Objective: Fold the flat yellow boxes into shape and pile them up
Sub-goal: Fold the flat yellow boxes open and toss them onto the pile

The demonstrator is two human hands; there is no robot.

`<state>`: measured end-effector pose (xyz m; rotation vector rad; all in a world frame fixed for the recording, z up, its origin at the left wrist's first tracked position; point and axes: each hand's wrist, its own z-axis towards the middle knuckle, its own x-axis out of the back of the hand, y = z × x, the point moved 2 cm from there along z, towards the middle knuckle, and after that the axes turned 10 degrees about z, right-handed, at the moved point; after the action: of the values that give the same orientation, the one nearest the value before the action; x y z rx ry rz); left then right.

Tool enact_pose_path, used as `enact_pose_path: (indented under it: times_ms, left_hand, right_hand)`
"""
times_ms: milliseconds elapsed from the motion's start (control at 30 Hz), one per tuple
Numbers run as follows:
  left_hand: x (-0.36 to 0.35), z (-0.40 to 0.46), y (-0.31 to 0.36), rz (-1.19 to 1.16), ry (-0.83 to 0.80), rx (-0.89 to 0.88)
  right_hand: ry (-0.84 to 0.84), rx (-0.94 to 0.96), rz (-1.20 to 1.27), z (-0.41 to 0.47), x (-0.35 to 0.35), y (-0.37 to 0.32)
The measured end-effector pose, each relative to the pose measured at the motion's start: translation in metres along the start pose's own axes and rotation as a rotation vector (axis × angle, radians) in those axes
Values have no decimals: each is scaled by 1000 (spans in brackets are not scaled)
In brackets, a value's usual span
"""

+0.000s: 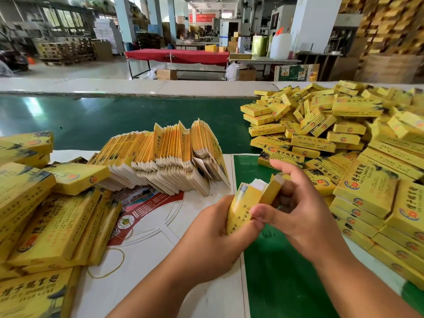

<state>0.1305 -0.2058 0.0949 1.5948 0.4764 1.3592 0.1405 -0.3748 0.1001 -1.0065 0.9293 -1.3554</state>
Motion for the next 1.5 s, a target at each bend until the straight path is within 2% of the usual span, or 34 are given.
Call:
enact_pose_path:
  times_ms: [133,333,467,600,667,833,933,1067,1200,1300,1400,1500]
  left_hand:
    - [1,-3,2,-317,-154,77]
    - [-6,-1,-4,-591,-211,167]
    - [-4,3,-8,-699,-124,204]
    - [0,6,-9,-855,13,254]
    - [-1,6,-9,-806,48,231]
    - [-2,6,-7,-516,119,147]
    - [-5,6,-8,-493,117,134]
    - [-5,7,-8,-539,139,142]
    - [1,9,-7,-463,281,127]
    - [1,8,-5,-346,367,103]
    - [-3,7,-5,-272,413,86]
    - [-8,7,-7,-246,431,75]
  right_hand:
    - [36,-55,40,-5,-7,1]
    - [81,-75,47,-5,-7,7]
    - [68,-153,241,-4,-10,15]
    - [15,-179,195,-6,-15,23]
    - [16,-157,127,-6,-15,25]
    - [86,-138,60,-7,-13,25]
    - [123,-122,50,-8,-16,25]
    - [95,-93,0,-7,-16,19]
    - [45,-54,-129,-9,-18,12]
    - [45,-79,-85,-10,-18,15]
    - [120,-38,-48,-8,-17,17]
    - [175,13,-127,-7,-15,14]
